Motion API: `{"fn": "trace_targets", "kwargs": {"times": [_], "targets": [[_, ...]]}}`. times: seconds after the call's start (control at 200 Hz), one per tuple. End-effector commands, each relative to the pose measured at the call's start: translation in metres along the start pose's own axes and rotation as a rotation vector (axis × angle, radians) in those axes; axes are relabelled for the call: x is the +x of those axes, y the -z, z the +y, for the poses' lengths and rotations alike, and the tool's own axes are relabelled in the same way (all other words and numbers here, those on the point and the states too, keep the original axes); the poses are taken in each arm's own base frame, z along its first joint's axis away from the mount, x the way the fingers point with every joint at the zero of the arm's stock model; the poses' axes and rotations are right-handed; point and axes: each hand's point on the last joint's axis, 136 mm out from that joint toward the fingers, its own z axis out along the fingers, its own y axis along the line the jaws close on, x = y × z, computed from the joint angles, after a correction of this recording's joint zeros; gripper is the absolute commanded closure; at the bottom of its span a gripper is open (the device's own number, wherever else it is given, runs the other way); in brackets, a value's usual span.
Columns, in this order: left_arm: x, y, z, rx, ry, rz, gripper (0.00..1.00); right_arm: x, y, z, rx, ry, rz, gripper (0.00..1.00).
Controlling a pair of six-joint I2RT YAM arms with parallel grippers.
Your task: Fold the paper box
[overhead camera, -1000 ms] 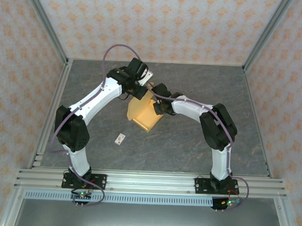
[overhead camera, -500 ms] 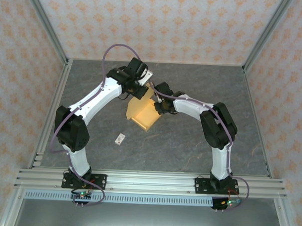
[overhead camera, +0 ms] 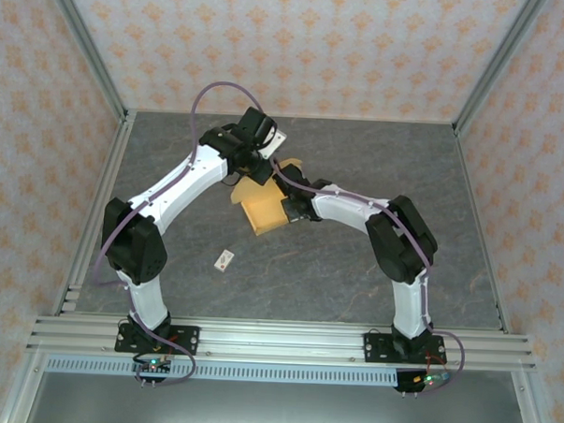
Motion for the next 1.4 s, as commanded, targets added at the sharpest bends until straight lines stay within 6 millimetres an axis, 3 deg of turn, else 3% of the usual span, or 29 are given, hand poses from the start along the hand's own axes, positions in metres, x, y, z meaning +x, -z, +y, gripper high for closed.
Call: {"fn": "trace_targets", "kwargs": {"times": [0.0, 0.445, 0.596, 0.696, 0.926, 1.046, 1.231, 1.396], "targets": [[-0.014, 0.014, 0.001, -0.003, 0.016, -0.052, 0.70, 0.028, -0.001, -0.031, 0.129, -0.019, 0.081, 0.98], [-0.031, 0.057, 0.014, 0.010, 0.120, -0.236, 0.32, 0.046, 0.012, -0.059, 0.161, -0.106, 0.091, 1.00], [-0.022, 0.072, 0.030, -0.029, 0.213, -0.285, 0.30, 0.051, 0.017, -0.066, 0.181, -0.117, 0.092, 1.00], [0.016, 0.064, 0.034, -0.061, 0.338, -0.255, 0.31, 0.053, 0.022, -0.071, 0.190, -0.117, 0.091, 1.00], [0.156, 0.020, 0.011, -0.083, 0.499, 0.003, 0.31, 0.047, 0.025, -0.067, 0.137, -0.113, 0.081, 1.00], [0.208, 0.007, -0.001, -0.111, 0.508, 0.126, 0.30, 0.045, 0.025, -0.063, 0.117, -0.108, 0.076, 1.00], [0.251, -0.007, -0.002, -0.177, 0.504, 0.241, 0.29, 0.044, 0.023, -0.065, 0.099, -0.111, 0.073, 1.00], [0.259, -0.025, -0.011, -0.140, 0.486, 0.288, 0.30, 0.043, 0.024, -0.066, 0.093, -0.112, 0.066, 1.00]]}}
